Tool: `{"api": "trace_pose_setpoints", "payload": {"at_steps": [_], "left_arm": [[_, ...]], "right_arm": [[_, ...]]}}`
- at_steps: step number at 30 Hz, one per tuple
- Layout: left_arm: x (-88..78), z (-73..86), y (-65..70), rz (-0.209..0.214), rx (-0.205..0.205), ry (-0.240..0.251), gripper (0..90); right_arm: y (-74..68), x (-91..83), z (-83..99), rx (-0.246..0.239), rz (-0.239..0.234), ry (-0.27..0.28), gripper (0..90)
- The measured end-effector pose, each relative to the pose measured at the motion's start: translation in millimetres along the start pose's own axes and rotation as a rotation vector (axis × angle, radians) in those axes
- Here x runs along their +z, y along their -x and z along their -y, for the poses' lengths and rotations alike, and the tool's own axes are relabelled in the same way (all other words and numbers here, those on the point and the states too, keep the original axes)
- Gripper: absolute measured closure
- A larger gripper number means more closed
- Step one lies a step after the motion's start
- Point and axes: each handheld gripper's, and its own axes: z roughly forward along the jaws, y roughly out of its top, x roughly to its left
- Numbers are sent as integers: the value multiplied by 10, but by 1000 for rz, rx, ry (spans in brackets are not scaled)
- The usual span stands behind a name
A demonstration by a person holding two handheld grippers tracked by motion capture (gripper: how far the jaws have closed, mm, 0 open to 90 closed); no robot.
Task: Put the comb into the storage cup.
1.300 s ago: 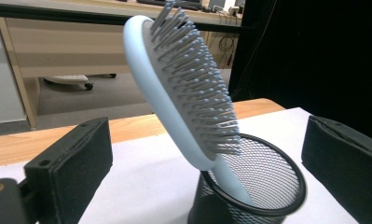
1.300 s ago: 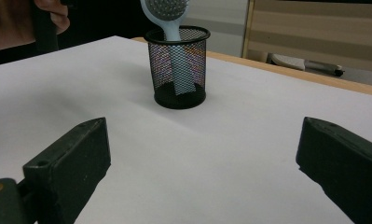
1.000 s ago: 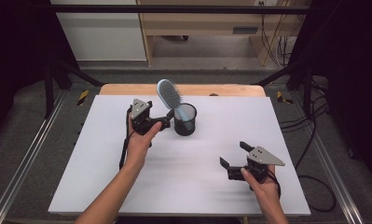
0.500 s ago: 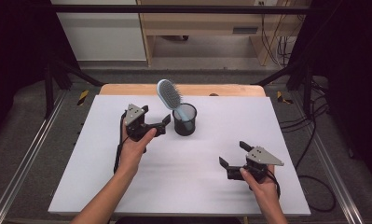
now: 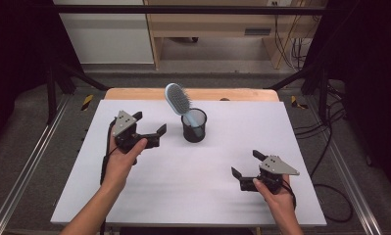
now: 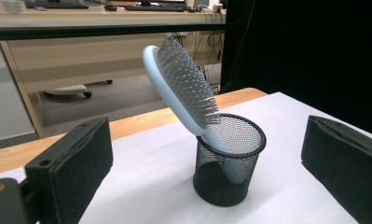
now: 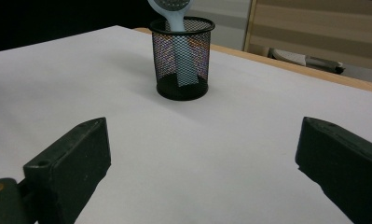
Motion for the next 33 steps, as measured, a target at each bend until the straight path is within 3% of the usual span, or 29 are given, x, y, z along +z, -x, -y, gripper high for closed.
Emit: {"api": "trace_pose_setpoints", "payload": {"at_steps": [6, 14, 22, 26, 33], "left_arm": [[-267, -50, -160, -10, -9, 20, 16], [-584, -54, -405, -52, -18, 65, 15], [-877, -1, -617, -80, -16, 76, 15], [-1014, 42, -709, -100, -35, 96, 15], [-1186, 154, -803, -104, -41, 126, 15]], "right_arm": [[30, -43, -1, 3, 4, 11, 40], [70, -168, -43, 70, 5, 122, 38], [136, -178, -180, 61, 25, 124, 34], [233, -270, -285, 64, 63, 142, 34], [347, -417, -382, 48, 86, 165, 33]]}}
